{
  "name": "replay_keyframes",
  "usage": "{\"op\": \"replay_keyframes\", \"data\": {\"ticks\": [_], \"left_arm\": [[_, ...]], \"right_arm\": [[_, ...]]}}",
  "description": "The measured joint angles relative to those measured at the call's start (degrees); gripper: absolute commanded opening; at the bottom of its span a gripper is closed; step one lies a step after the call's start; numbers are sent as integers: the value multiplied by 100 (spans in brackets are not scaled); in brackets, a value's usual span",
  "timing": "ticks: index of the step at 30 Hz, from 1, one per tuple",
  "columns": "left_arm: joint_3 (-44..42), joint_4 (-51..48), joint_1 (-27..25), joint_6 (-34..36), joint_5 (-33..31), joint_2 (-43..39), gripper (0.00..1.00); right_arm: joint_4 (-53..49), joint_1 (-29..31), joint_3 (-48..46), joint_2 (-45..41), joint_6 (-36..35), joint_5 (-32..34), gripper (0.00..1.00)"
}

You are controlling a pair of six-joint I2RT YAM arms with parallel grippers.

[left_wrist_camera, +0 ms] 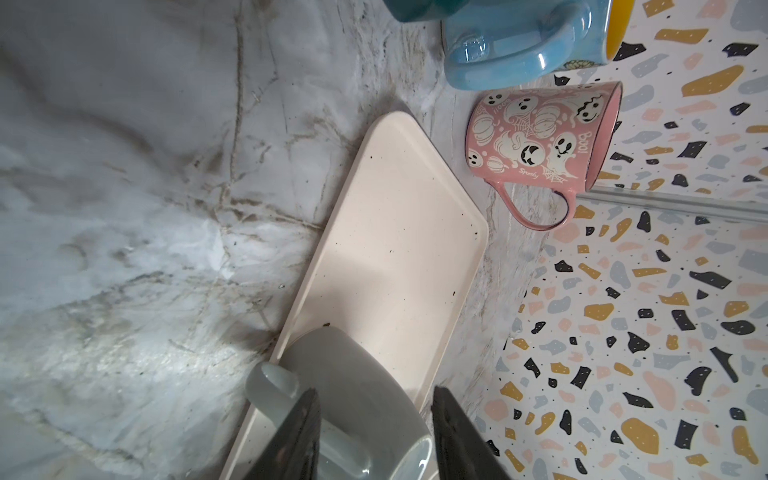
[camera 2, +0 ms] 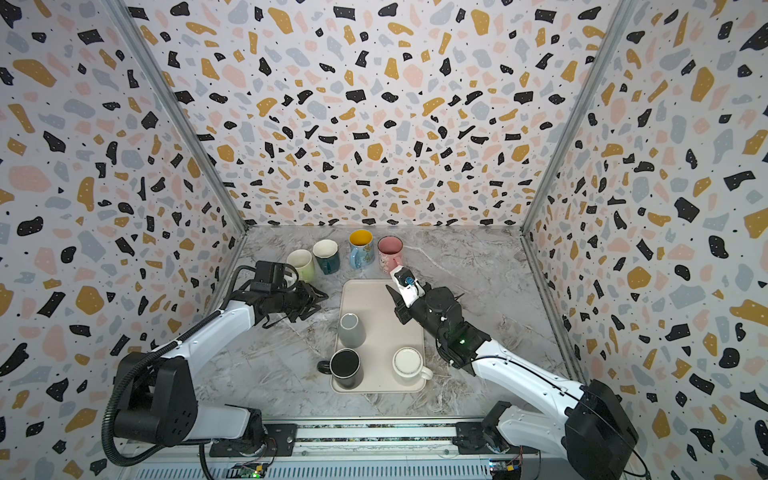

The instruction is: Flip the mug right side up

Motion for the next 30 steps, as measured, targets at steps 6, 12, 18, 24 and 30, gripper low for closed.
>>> {"op": "replay_keyframes", "data": {"ticks": [6,12,18,24,30], "left_arm": [[-474,282,0,-868,-76,-304,45],[-942,640,0,-1744,-214,-595,48],[-1580,1152,0,-2741,-234,-898,51],[-1849,1384,-17,-3368,-195,-946,52],[-1849,1679,-105,-3582,-166,-761,53]], "right_arm": [[7,0,0,0,9,0,35],[28,0,0,2,9,2,35],[107,0,-2,31,24,2,35],[138,0,-44,74,68,2,35],[146,0,-74,92,118,2,35]]}}
